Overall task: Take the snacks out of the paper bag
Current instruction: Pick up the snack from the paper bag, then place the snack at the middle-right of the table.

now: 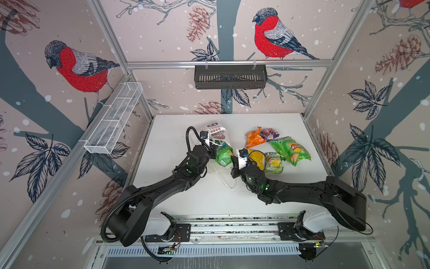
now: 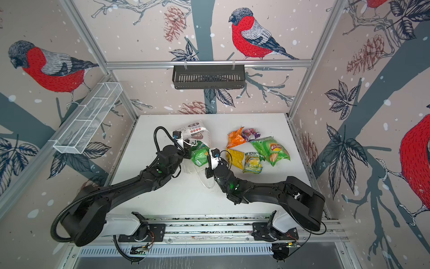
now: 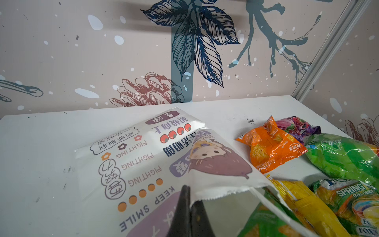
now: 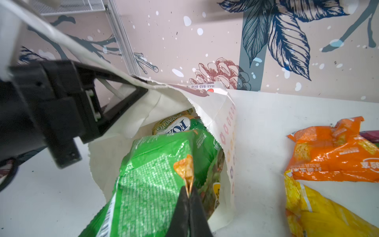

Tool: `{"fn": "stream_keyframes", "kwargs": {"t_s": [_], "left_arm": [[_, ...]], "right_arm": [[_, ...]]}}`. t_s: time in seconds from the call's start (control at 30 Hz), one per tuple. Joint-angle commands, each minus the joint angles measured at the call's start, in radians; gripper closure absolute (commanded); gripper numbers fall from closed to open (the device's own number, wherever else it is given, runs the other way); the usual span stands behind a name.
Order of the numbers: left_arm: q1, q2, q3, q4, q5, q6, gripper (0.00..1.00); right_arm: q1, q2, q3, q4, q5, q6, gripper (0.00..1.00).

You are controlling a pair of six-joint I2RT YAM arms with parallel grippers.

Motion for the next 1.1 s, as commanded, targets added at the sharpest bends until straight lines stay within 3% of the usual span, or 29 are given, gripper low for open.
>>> {"fn": "stream_keyframes", "kwargs": {"t_s": [0.0, 0.57, 1.07], "left_arm": [[0.001, 0.007, 0.013, 0.012, 0.008, -0.016, 1.00], [0.001, 0.017, 0.014, 0.002, 0.009, -0.008, 1.00], [0.000, 0.021, -0.008, 0.007, 0.026, -0.003, 1.00]], "right_arm": [[0.011, -0.061, -0.021, -0.054, 0.061, 0.014, 1.00], [-0.002, -0.356, -0.156, -0.069, 0.192, 0.086, 1.00], [-0.285, -0.494, -0.120, -0.324, 0.146, 0.135, 1.00]]}}
